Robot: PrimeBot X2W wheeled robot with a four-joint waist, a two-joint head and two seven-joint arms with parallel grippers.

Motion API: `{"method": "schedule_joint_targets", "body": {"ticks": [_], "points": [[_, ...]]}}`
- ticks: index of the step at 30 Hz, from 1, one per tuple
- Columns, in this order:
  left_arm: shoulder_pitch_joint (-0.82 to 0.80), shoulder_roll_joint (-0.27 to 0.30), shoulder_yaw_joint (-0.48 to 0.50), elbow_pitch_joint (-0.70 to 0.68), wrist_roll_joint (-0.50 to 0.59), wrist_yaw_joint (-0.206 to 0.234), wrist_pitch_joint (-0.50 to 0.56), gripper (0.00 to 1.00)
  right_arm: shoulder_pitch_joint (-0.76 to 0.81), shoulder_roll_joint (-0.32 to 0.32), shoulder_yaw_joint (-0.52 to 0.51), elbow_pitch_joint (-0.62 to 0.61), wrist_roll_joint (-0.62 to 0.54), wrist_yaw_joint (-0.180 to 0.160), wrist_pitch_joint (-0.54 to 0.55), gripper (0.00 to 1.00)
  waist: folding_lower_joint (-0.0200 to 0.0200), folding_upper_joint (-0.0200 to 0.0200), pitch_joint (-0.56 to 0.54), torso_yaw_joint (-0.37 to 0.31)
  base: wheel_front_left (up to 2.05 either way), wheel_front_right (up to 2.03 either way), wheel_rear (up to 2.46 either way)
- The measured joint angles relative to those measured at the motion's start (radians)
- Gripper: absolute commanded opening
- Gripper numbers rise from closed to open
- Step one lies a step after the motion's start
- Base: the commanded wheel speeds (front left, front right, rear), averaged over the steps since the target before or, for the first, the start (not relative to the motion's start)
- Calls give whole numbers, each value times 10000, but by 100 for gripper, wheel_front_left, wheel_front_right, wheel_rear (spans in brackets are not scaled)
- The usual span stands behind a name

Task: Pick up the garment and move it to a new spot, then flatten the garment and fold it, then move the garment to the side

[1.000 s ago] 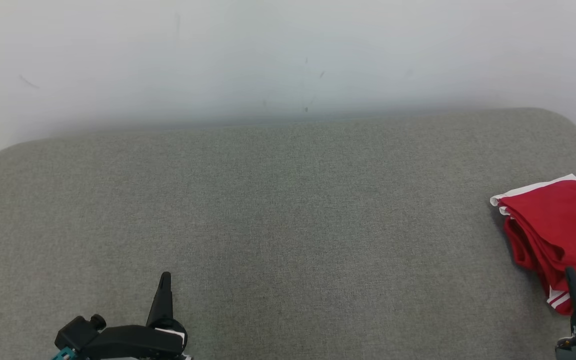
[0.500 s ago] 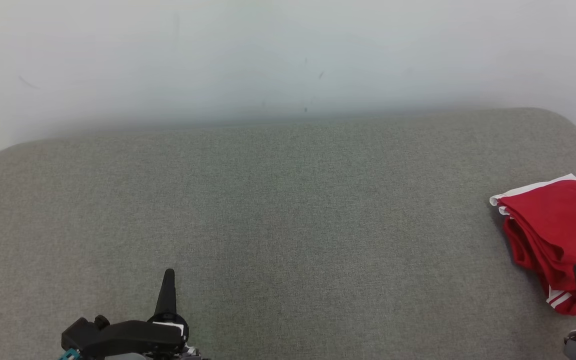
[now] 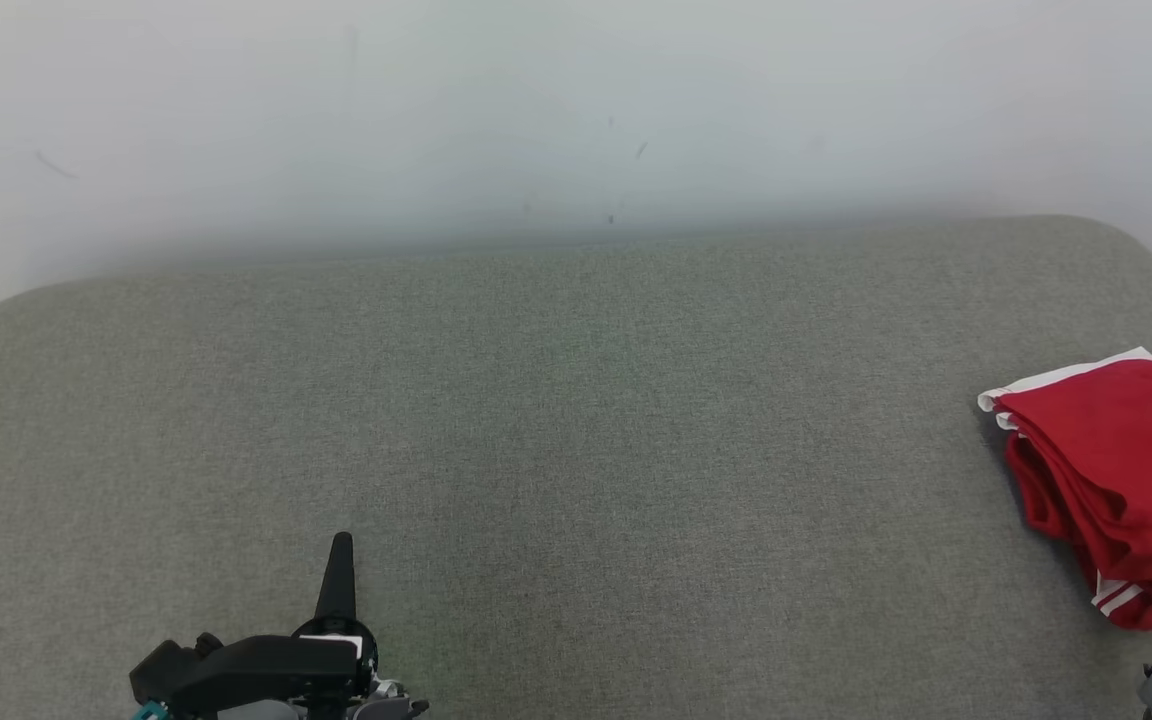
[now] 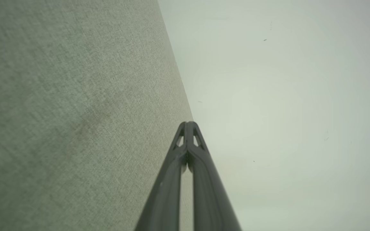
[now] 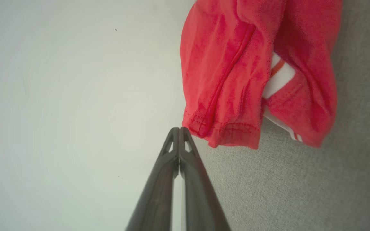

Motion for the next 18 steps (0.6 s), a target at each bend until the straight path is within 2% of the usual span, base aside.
{"method": "schedule_joint_targets", "body": {"ticks": [18], "points": [[-341,-205,-127,439,-1361,-422,-48,0,-416,-48,-692,667,1269,0,512,0,0,0,-4,-19,0,0,0]]}}
